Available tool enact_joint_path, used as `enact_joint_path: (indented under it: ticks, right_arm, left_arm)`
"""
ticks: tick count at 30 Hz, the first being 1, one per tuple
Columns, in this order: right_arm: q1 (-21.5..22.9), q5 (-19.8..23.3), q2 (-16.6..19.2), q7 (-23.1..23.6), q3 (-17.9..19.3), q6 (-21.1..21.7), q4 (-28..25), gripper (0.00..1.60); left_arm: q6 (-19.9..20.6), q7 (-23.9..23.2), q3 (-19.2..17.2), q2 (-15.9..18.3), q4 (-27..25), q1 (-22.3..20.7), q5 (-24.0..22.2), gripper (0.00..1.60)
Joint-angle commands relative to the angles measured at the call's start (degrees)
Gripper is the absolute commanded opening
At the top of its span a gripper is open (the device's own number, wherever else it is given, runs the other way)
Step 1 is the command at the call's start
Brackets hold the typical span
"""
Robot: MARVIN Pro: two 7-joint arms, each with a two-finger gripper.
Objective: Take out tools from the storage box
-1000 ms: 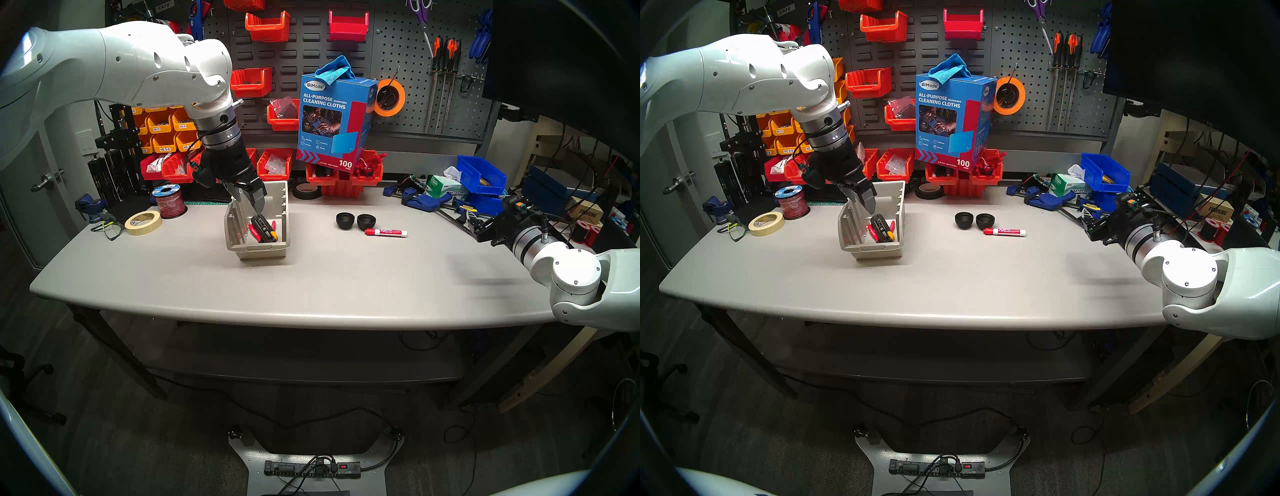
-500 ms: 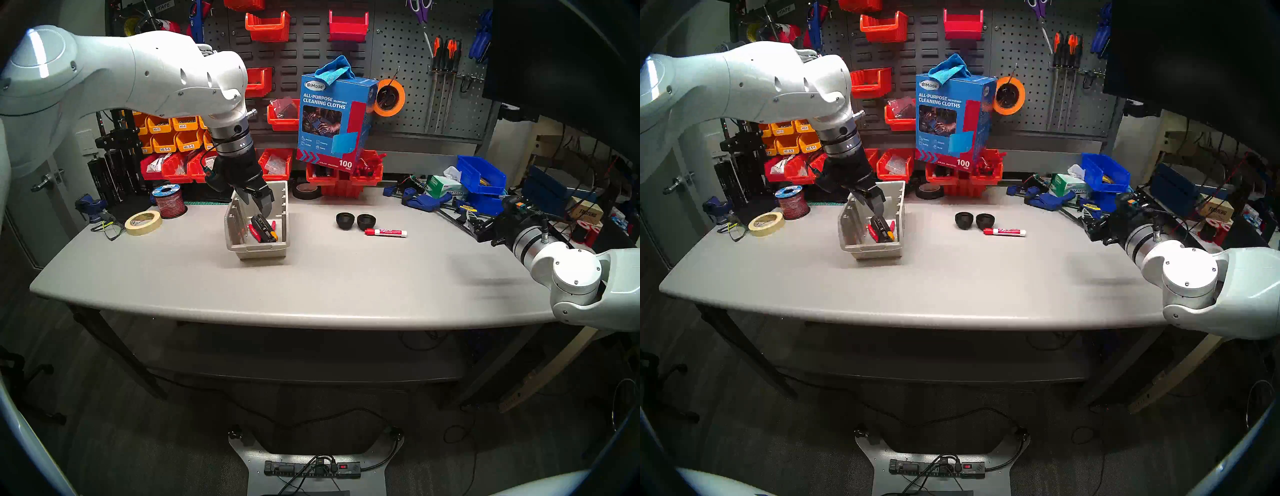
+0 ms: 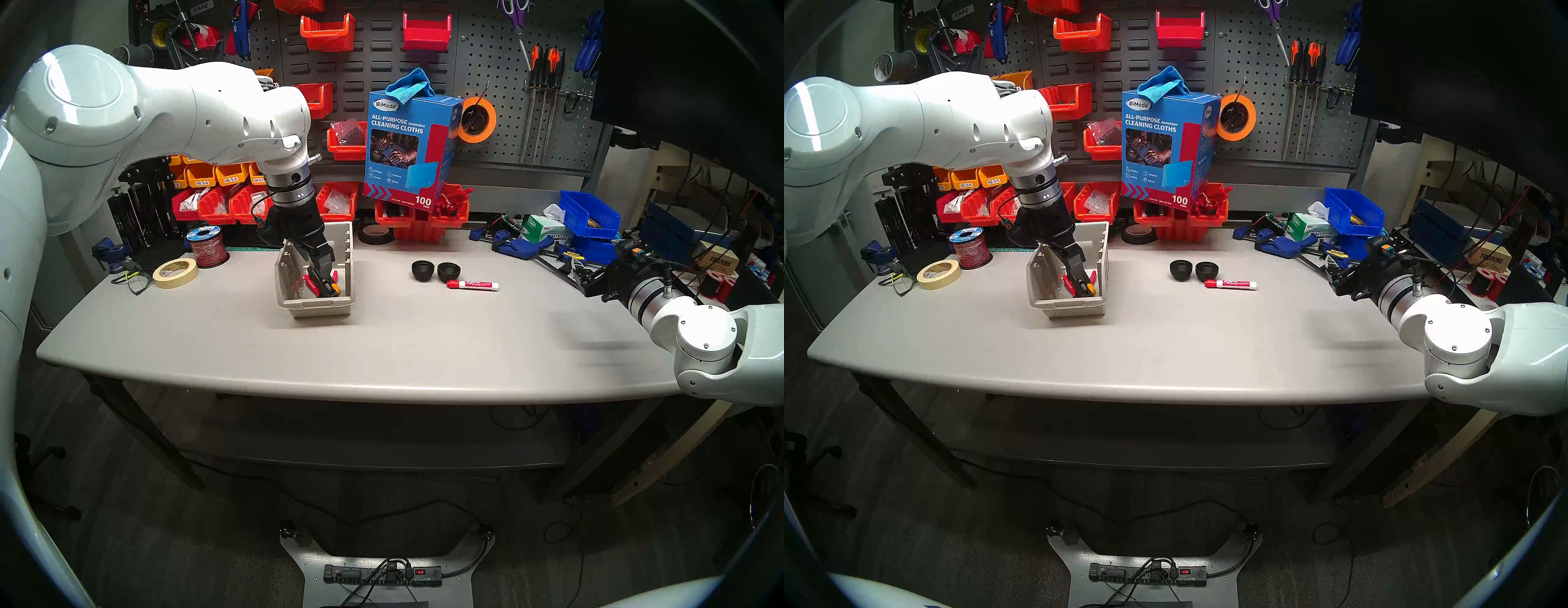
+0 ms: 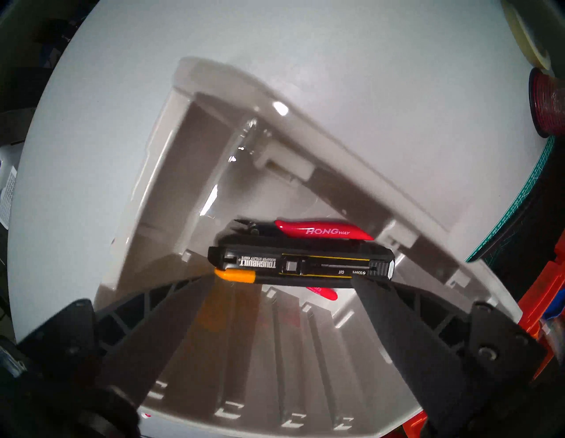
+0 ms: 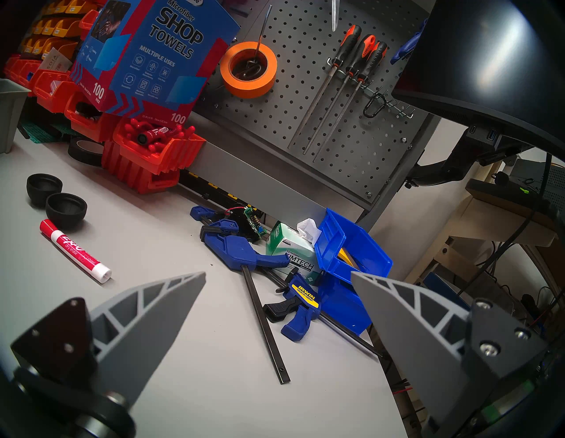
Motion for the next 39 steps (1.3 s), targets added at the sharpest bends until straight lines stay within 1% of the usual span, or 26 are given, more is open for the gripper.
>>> enact_joint_path:
  ticks: [1,2,3,5,6,7,8,13,14,15,16,17,18,20,21,23,24,30,34,35,36,37,38,39]
  right_arm:
    - [0.8,0.1,-0.2,-0.2,0.4,-0.2,0.0,1.6]
    - [0.7,0.1,-0.3,-0.2,0.4,-0.2,0.0,1.6]
    - [0.7,0.1,-0.3,-0.2,0.4,-0.2,0.0,1.6]
    - [0.7,0.1,-0.3,-0.2,0.4,-0.3,0.0,1.6]
    - [0.7,0.1,-0.4,-0.2,0.4,-0.3,0.0,1.6]
    - [0.7,0.1,-0.4,-0.2,0.3,-0.3,0.0,1.6]
    - [0.7,0.1,-0.4,-0.2,0.3,-0.3,0.0,1.6]
    - [0.7,0.2,-0.5,-0.2,0.3,-0.4,0.0,1.6]
    - [0.7,0.2,-0.5,-0.2,0.3,-0.4,0.0,1.6]
    - [0.7,0.2,-0.5,-0.2,0.3,-0.4,0.0,1.6]
    - [0.7,0.2,-0.6,-0.2,0.3,-0.5,0.0,1.6]
    - [0.7,0.2,-0.6,-0.2,0.2,-0.5,0.0,1.6]
    - [0.7,0.2,-0.6,-0.2,0.2,-0.5,0.0,1.6]
    - [0.7,0.3,-0.7,-0.3,0.2,-0.5,0.0,1.6]
    - [0.7,0.3,-0.7,-0.3,0.2,-0.5,0.0,1.6]
    - [0.8,0.3,-0.7,-0.3,0.2,-0.6,0.0,1.6]
    - [0.8,0.3,-0.7,-0.3,0.2,-0.6,0.0,1.6]
    - [0.8,0.4,-0.8,-0.3,0.1,-0.7,-0.1,1.6]
    - [0.9,0.5,-0.9,-0.4,0.0,-0.8,-0.1,1.6]
    - [0.9,0.5,-0.9,-0.4,0.0,-0.8,-0.1,1.6]
    - [0.9,0.5,-1.0,-0.4,0.0,-0.8,-0.1,1.6]
    - [0.9,0.6,-1.0,-0.4,0.0,-0.8,-0.1,1.6]
    - [0.9,0.6,-1.0,-0.4,0.0,-0.8,-0.1,1.6]
    - [0.9,0.6,-1.0,-0.4,0.0,-0.9,-0.1,1.6]
  left_arm:
    - [4.8,2.1,1.5,-2.4,4.2,0.5,3.4,1.6]
    - [5.5,2.4,1.7,-2.7,4.6,0.6,3.9,1.6]
    - [7.7,3.3,2.0,-3.0,5.3,0.7,4.8,1.6]
    - [9.9,4.0,2.6,-3.4,5.9,0.8,6.1,1.6]
    - [10.5,4.4,2.8,-3.6,6.1,0.8,6.5,1.6]
    - [11.9,4.9,3.1,-3.8,6.5,0.9,7.1,1.6]
    - [12.1,5.2,3.4,-4.0,6.6,0.8,7.7,1.6]
    - [18.7,7.6,5.4,-4.6,7.8,1.2,11.2,1.6]
    - [19.8,8.1,5.8,-4.7,8.0,1.3,11.8,1.6]
    - [19.7,8.5,5.9,-4.9,8.2,1.3,12.3,1.6]
    - [21.5,8.8,6.3,-4.9,8.3,1.3,12.9,1.6]
    - [22.4,9.3,6.6,-5.0,8.6,1.4,13.6,1.6]
    - [22.4,9.3,6.6,-5.0,8.6,1.4,13.6,1.6]
    - [26.2,10.5,7.4,-5.2,9.2,1.5,15.4,1.6]
    - [26.0,10.7,7.4,-5.3,9.4,1.6,15.8,1.6]
    - [28.7,11.5,7.8,-5.4,9.9,1.9,16.9,1.6]
    - [28.7,11.5,7.8,-5.4,9.9,1.9,16.9,1.6]
    - [35.0,13.6,8.5,-6.0,11.9,2.7,19.3,1.6]
    - [39.2,16.8,9.0,-6.7,13.9,3.2,19.9,1.6]
    - [38.9,18.1,8.9,-7.0,14.4,3.3,19.6,1.6]
    - [39.3,19.2,8.9,-7.4,15.1,3.5,19.5,1.56]
    - [39.3,20.3,8.8,-7.7,15.5,3.6,19.3,1.39]
    - [39.2,21.1,8.7,-7.9,15.9,3.7,19.2,0.99]
    - [38.8,22.4,8.5,-8.2,16.3,3.8,18.8,1.04]
